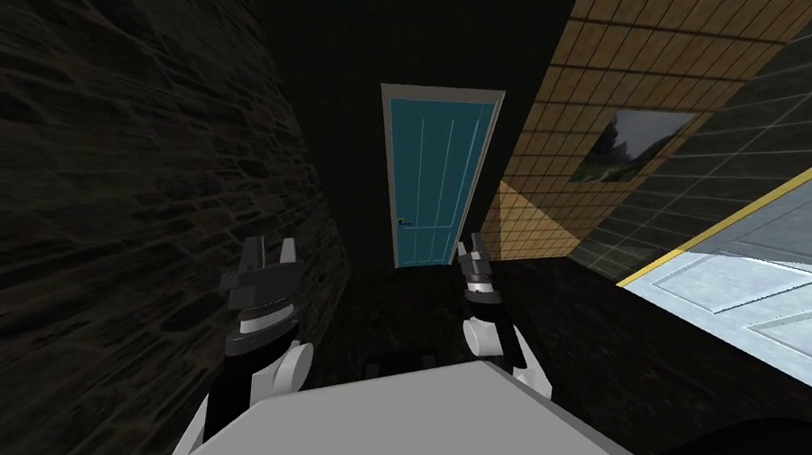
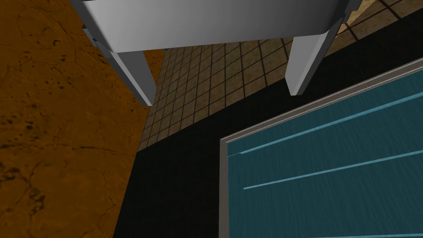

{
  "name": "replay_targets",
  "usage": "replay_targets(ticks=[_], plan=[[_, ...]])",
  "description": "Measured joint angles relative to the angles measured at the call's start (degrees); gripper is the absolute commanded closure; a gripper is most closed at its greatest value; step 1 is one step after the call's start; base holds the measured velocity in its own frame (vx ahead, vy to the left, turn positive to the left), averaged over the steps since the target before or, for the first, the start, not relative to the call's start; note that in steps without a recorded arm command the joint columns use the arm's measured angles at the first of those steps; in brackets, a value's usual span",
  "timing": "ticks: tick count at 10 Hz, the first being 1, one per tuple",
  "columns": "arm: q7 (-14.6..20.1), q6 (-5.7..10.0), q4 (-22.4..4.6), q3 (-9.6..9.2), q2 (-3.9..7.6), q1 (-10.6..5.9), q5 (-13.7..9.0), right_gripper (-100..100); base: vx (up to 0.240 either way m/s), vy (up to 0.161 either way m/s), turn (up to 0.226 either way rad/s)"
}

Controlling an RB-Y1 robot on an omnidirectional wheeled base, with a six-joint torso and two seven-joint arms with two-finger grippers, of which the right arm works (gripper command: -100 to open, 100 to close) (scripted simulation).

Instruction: Pull the door open

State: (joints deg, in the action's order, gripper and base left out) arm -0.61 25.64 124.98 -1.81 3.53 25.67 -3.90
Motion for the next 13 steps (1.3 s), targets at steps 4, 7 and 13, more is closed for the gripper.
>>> replay_targets(ticks=[4, 7, 13], plan=[[0.7, 1.36, -5.3, 0.58, 0.93, -0.85, -0.4, -100, 0.164, 0.045, 0.034], [1.0, 2.69, -8.8, 0.71, 1.43, -0.89, -0.5, -100, 0.114, 0.041, 0.041], [1.9, 5.08, -15.9, 1.4, 2.41, -1.88, -1.0, -100, 0.098, 0.034, 0.032]])
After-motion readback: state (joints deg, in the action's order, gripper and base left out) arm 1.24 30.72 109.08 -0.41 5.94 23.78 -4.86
